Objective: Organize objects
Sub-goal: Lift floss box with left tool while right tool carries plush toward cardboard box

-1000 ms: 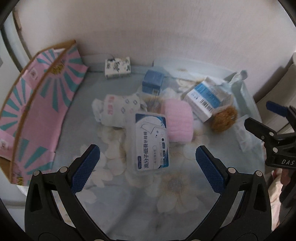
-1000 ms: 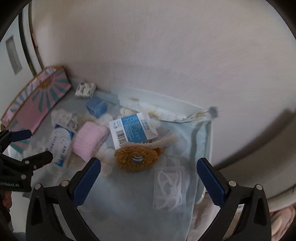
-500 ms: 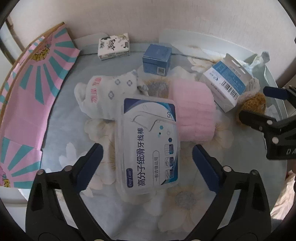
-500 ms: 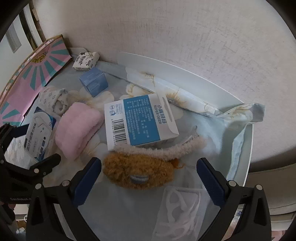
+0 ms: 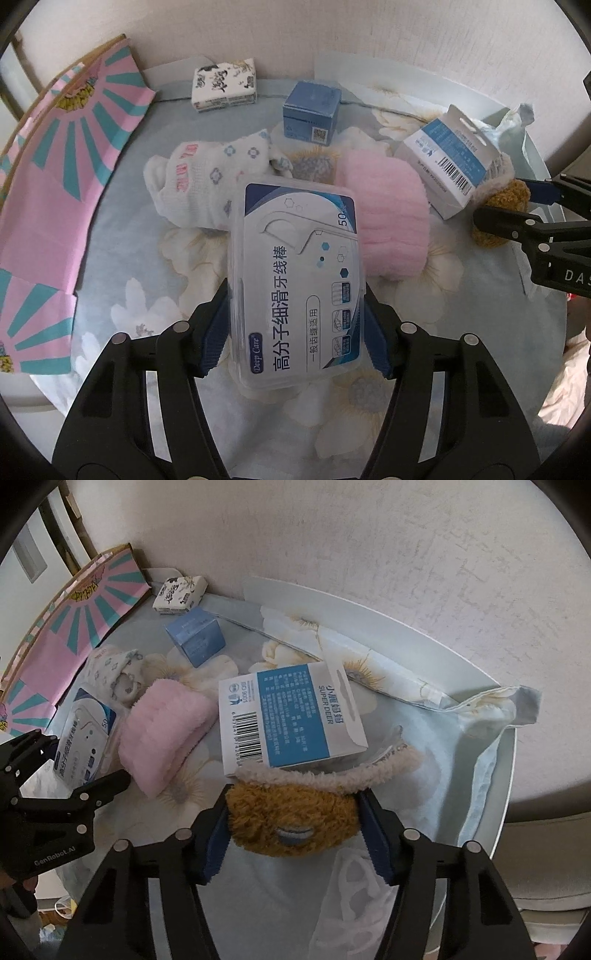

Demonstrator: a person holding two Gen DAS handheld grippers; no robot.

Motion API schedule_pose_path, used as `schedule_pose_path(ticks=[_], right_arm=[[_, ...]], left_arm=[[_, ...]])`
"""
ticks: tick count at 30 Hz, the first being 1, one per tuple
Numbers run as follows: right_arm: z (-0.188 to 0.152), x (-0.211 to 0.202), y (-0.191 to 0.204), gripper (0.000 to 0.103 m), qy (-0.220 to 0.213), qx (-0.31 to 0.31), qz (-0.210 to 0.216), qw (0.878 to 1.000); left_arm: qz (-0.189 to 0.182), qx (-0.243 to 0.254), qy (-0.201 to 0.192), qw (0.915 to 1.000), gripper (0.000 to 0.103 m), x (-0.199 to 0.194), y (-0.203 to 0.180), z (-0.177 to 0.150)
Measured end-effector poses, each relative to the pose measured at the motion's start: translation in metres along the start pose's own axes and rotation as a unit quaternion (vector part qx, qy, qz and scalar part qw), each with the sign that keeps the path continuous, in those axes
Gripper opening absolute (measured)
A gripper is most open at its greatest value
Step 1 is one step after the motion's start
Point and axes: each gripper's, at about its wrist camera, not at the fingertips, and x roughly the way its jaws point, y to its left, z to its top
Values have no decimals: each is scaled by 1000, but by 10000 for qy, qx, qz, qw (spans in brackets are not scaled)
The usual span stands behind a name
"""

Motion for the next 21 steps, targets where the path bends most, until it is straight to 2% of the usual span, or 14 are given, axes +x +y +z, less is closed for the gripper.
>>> schedule_pose_path(ticks=[9,17,21], right_arm=[[-5,-27,-3,50,-337,193,110,9992],[-3,-57,10,49,-734,335,2,9967],[1,-82,20,49,-993,489,-27,9939]], left_arm=[[-111,-90,-235,9996,60,-28,4,-1],[-462,-210,-560,9971,60,-72,17,1],[-513,-116,-803,9954,60,-96,29,12]])
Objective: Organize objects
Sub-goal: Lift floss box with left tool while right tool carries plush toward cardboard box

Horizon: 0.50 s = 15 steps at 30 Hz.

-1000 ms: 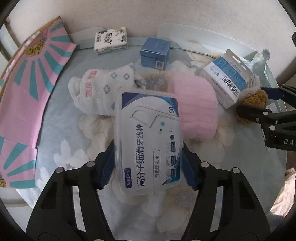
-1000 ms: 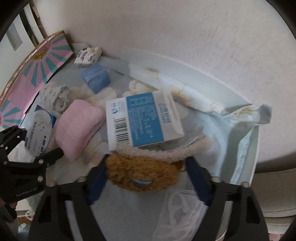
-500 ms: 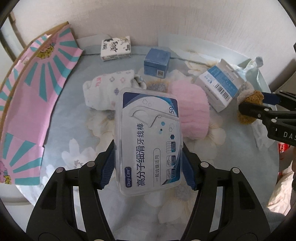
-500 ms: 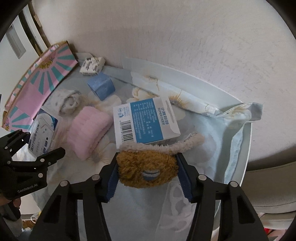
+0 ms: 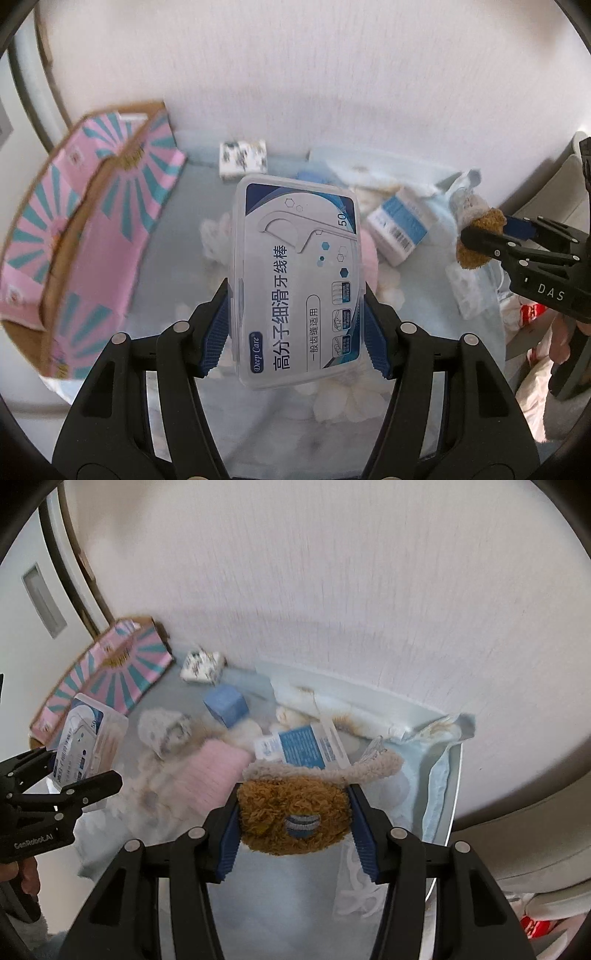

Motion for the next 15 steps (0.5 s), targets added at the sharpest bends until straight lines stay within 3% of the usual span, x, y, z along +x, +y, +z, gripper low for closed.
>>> schedule_pose_path(ticks=[15], right_arm=[[62,-47,93,49,-669,-172,89,9976]], left_arm=[[8,72,-494,9988,60,-76,93,38]])
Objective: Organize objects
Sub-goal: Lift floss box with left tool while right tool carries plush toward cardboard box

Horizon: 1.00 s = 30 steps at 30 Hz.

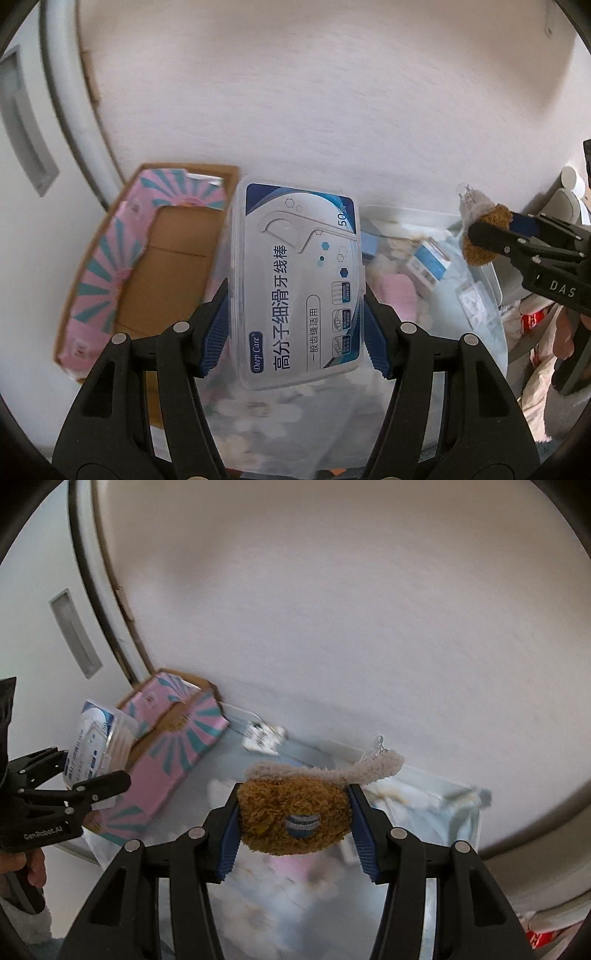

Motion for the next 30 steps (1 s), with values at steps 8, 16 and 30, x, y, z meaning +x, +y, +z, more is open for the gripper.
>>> schedule_pose_path(ticks=[8,16,30], right_arm=[[40,14,66,49,-178,-347,298,9988],[63,31,127,49,-200,-748,596,9952],[90,77,212,49,23,-1281,1053,9861]], left_arm=[[195,-196,-49,9996,60,-17,66,7],[391,-421,-62,9983,60,-31,122,5],[329,-566,115,9978,60,-21,180,-4]])
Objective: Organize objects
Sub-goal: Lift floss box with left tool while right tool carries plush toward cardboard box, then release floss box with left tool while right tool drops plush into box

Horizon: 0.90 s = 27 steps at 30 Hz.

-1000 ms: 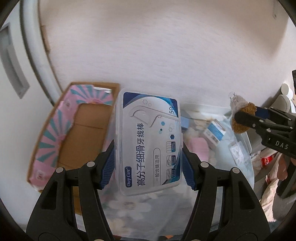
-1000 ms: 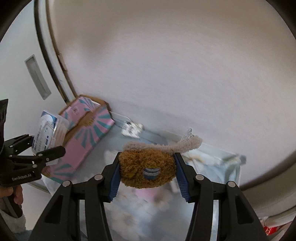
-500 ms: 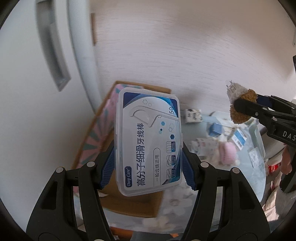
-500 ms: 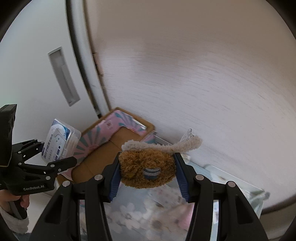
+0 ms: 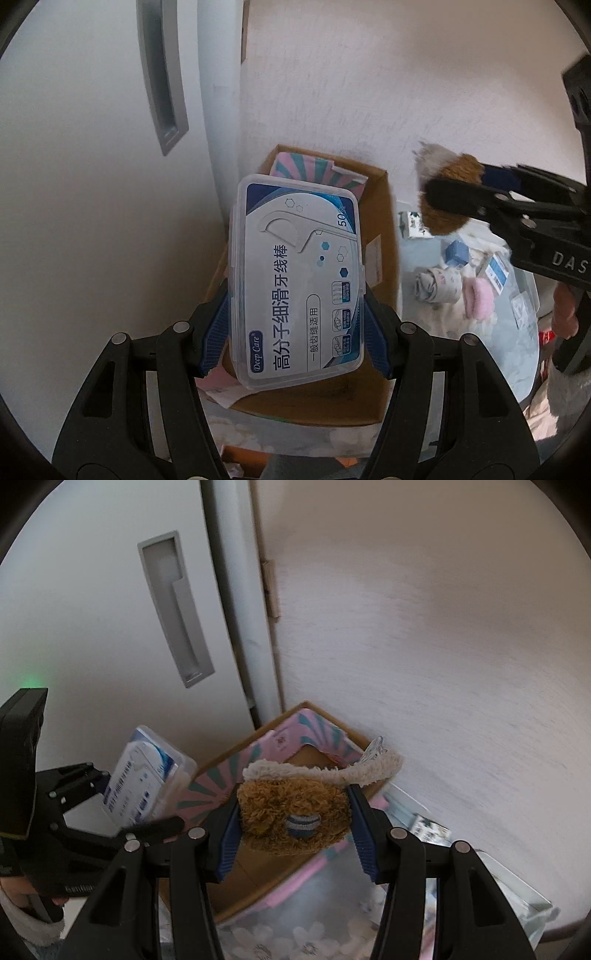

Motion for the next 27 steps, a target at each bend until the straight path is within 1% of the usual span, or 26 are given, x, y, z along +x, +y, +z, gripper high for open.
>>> schedule_pose_path(ticks=[5,9,11,15,19,22,24,27], right_arm=[[10,35,10,49,228,-157,230,9994],[14,61,17,49,366,-400,199,9983],[14,76,19,49,504,-517,220,9971],[7,95,13,49,757,-572,308,9950],[-1,117,13,49,974,-796,338,9915],[-12,133,13,49,1138,-888,330,9890],[-18,143,10,49,1229,-855,326,9882],[-22,153,4,49,1311,-759,337,9879]], left_arm=[[-105,-8,169,9998,60,19,11,0],[-141,116,322,9993,60,36,16,-3],[-139,214,442,9987,60,47,16,-4],[-145,377,598,9974,60,64,15,-7],[-205,549,768,9953,60,83,11,-11],[-248,686,921,9931,60,96,2,-22],[-258,764,997,9917,60,102,3,-30],[-183,934,1009,9903,60,106,-1,-31]])
